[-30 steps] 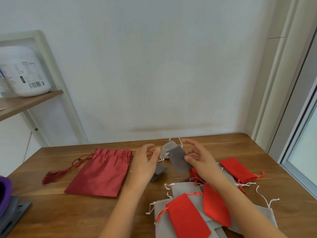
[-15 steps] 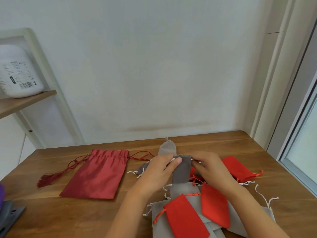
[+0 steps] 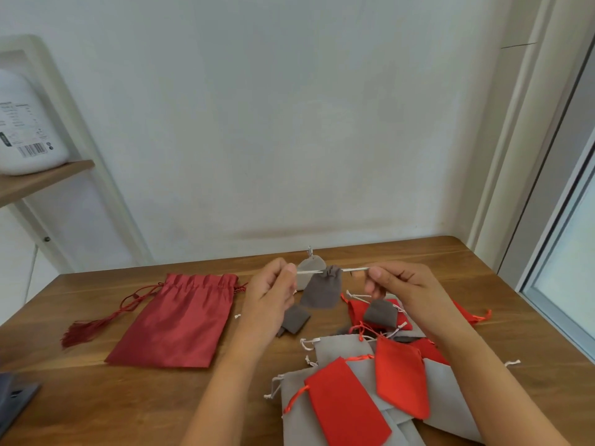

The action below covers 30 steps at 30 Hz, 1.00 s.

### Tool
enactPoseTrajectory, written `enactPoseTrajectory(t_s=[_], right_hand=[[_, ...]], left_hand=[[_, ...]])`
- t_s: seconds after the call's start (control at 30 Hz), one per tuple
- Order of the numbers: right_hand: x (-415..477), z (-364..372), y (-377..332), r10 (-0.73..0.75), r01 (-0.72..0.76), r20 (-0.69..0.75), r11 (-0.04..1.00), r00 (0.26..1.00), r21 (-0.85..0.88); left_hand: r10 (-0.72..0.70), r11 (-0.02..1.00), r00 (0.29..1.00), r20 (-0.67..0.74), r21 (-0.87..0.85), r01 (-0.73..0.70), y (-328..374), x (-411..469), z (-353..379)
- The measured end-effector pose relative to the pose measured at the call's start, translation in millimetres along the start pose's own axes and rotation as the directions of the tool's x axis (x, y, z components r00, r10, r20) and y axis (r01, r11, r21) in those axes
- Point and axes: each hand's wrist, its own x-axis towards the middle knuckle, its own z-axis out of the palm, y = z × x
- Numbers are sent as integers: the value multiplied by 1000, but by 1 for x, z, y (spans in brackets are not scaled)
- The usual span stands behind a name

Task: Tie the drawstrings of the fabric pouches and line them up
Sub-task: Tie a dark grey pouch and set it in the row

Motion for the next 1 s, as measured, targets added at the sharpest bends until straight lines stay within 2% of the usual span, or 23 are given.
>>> enactPoseTrajectory(t_s=[0.2, 0.43, 0.53, 0.63, 0.73, 0.8, 0.87, 1.0], right_hand=[[0, 12, 4, -54, 53, -55, 999, 997, -14], [0, 9, 9, -6, 10, -88, 999, 996, 46], [0, 9, 12, 67, -45, -101, 978, 993, 206], [2, 15, 19, 127, -96, -48, 903, 991, 419], [1, 29, 18, 143, -194, 132, 747, 981, 636], [0, 36, 16, 172, -259, 194, 659, 966, 706], [-1, 39, 15, 182, -278, 210, 614, 961, 739], [-2, 41, 14, 203, -309, 234, 571, 951, 761]], left_hand=[[-28, 986, 995, -100, -165, 11, 3, -6, -5], [-158, 911, 987, -17, -389, 139, 0, -7, 1], [-217, 870, 976, 11, -452, 199, -2, -8, 4], [-281, 781, 959, 46, -570, 256, -1, -7, 5], [-381, 608, 919, 104, -720, 333, 3, -8, 7], [-430, 517, 894, 123, -778, 356, 6, -10, 12], [-443, 495, 884, 148, -782, 379, 7, -10, 15], [-409, 569, 887, 214, -700, 431, 8, -12, 16]])
